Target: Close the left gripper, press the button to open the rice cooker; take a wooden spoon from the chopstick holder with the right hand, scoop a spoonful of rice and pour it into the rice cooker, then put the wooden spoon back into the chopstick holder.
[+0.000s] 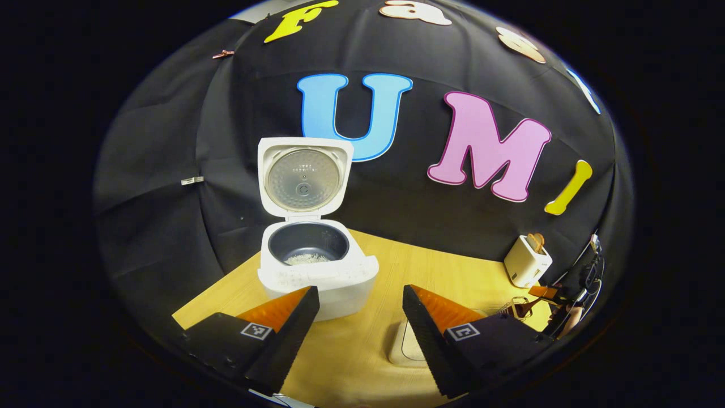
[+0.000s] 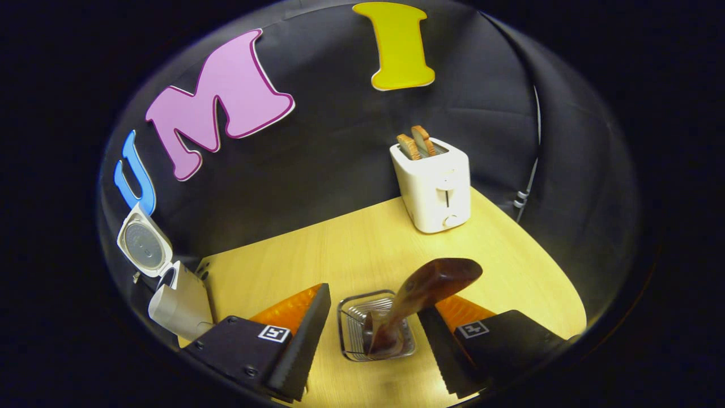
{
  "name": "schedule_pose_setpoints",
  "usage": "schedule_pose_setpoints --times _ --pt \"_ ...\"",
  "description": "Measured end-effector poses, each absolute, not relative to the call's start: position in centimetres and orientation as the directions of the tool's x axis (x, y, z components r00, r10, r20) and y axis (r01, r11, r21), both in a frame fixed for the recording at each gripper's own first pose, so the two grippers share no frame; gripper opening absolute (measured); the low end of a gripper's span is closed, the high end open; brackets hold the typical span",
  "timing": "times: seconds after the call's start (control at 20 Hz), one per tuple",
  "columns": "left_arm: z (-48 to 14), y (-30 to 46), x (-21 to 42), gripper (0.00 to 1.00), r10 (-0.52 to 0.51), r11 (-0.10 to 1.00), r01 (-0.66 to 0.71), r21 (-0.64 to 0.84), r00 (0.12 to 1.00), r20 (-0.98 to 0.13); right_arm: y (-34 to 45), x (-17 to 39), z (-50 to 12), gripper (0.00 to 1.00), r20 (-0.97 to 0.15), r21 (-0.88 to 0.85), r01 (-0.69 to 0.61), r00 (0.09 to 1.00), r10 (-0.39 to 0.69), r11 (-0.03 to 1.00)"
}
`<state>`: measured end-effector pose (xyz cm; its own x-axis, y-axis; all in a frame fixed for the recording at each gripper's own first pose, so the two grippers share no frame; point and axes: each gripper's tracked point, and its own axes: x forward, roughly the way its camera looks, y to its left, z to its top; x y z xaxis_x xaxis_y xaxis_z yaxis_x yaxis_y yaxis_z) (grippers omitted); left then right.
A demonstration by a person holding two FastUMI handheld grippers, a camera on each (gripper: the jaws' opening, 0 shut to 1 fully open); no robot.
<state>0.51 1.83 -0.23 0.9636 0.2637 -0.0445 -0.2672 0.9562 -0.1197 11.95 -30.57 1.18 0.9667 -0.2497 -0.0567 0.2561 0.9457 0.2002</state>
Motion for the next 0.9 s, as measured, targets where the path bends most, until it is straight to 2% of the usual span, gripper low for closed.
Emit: schedule_pose_setpoints --times 0.05,0.15,0.6,0.75,0.9 --pt "0.2 2.1 0.7 0.96 0.259 0.956 -0.262 -0.130 0.965 -0.038 -31.1 11.7 1.0 0.90 -0.064 0.202 0.269 0.963 -0.262 0.942" --pt "1.9 3.2 0.6 0.96 0.257 0.956 -0.254 -0.144 0.966 -0.001 -31.4 10.7 0.8 0.98 -0.072 0.217 0.285 0.959 -0.276 0.934" --pt "12.2 12.8 1.1 0.96 0.307 0.947 -0.288 -0.140 0.942 0.138 -31.5 2.1 -2.0 0.98 -0.068 0.279 0.422 0.905 -0.421 0.863" --pt "17.0 15.3 2.1 0.96 0.313 0.950 -0.303 -0.076 0.927 0.205 -31.7 -1.1 -3.1 0.98 -0.068 0.248 0.474 0.879 -0.472 0.845" --pt "20.5 17.9 3.4 0.95 0.358 0.931 -0.366 0.003 0.910 0.208 -30.5 -3.5 -3.8 0.98 -0.074 0.250 0.486 0.872 -0.484 0.838"
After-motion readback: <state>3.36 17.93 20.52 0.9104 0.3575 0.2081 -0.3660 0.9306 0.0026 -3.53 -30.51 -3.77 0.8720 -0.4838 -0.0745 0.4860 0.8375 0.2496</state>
